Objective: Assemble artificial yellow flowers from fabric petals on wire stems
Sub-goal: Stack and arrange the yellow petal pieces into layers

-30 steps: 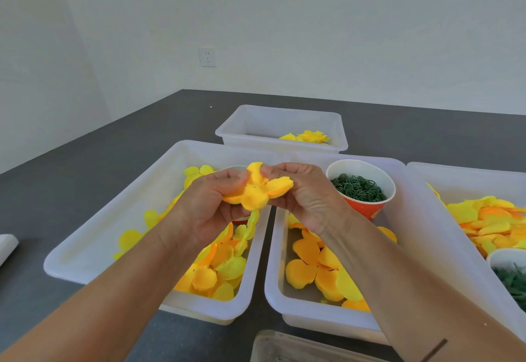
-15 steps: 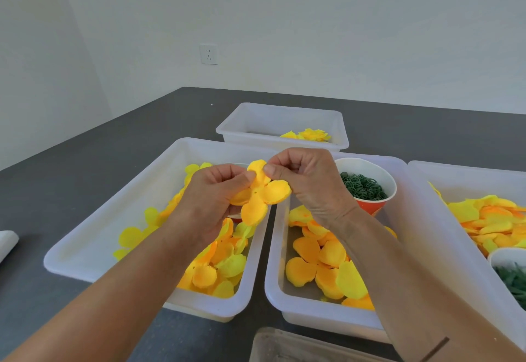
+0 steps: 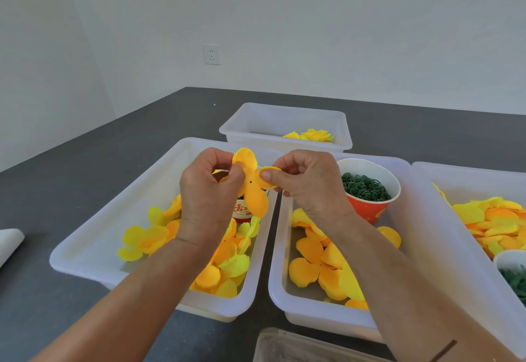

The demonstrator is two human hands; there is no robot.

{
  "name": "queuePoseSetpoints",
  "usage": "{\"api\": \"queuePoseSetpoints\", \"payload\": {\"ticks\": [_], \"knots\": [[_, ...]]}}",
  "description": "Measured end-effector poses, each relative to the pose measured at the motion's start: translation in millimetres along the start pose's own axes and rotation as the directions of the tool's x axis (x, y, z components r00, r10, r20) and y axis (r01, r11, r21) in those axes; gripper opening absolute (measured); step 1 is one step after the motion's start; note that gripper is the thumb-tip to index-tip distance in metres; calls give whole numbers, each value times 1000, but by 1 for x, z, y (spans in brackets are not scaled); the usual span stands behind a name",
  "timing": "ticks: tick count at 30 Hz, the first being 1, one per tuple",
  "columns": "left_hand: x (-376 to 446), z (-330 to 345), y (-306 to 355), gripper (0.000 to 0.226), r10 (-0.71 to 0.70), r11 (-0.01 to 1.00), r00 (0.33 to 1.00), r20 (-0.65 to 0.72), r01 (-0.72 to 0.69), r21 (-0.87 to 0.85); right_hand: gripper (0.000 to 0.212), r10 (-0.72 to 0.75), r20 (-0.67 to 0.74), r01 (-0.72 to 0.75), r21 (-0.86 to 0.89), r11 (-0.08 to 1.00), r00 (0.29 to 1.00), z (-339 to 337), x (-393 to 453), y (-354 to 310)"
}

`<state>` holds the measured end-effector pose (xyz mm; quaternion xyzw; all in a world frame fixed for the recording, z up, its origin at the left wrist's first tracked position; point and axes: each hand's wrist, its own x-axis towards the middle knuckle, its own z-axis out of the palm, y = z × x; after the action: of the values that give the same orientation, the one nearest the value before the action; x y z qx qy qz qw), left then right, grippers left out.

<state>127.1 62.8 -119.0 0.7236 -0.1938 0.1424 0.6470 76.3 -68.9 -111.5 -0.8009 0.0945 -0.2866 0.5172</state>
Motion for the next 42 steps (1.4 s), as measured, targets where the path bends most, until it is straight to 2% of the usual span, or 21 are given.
{"api": "queuePoseSetpoints", "payload": {"ticks": [3,7,13,18,22,25,28,30,32,36,38,40,42], "knots": [[0,1,1,10,-33,997,999,40,35,-69,17,40,-39,-42,-32,999,998,0,0,1],[-2,2,3,12,-62,994,994,92,69,-79,10,-2,-52,-2,-76,997,999,3,-2,0],[-4,0,2,8,31,997,983,180,-18,-74,3,-95,-34,90,-132,987,995,2,-5,-4],[-1,0,-3,7,23,999,979,203,-15,-45,7,-155,-17,150,-164,975,988,2,-8,-6],[0,-1,-3,18,-38,998,975,219,50,-49,11,-208,7,205,-185,961,978,3,-9,-7],[1,1,-3,29,-133,984,960,246,159,-86,21,-235,-3,230,-187,955,972,5,-11,-9],[1,2,0,26,-237,949,929,283,285,-138,23,-180,-10,176,-162,971,984,6,-9,-8],[0,2,0,20,-256,943,906,337,310,-118,19,-117,2,116,-146,982,993,6,-8,-6],[-1,2,0,21,-235,955,897,375,285,-84,12,-54,-1,53,-104,993,999,6,-7,-4],[1,3,-2,25,-214,974,932,294,226,-6,8,82,-19,-83,-83,993,996,6,-4,1],[2,3,-1,23,-286,944,912,293,320,-74,14,153,8,-153,12,988,988,6,-2,0],[4,0,3,21,-396,848,852,343,482,-218,19,198,66,-206,165,964,978,6,-2,-2],[8,-2,5,21,-439,753,791,426,583,-305,19,233,139,-266,310,913,963,6,-2,-4]]}}
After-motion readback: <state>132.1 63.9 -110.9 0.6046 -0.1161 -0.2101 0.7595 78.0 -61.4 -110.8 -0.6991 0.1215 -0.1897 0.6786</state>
